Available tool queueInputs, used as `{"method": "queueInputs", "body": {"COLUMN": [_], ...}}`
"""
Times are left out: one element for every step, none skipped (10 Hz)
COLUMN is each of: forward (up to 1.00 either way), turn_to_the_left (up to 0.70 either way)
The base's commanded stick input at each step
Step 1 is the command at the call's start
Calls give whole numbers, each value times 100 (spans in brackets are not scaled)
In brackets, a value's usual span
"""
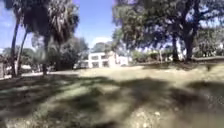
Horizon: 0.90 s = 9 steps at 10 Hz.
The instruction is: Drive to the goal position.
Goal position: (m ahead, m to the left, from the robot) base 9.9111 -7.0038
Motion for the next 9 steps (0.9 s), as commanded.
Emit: {"method": "queueInputs", "body": {"forward": [70,70,70,70,70,70,70,70,70], "turn_to_the_left": [0,0,0,0,0,0,0,0,0]}}
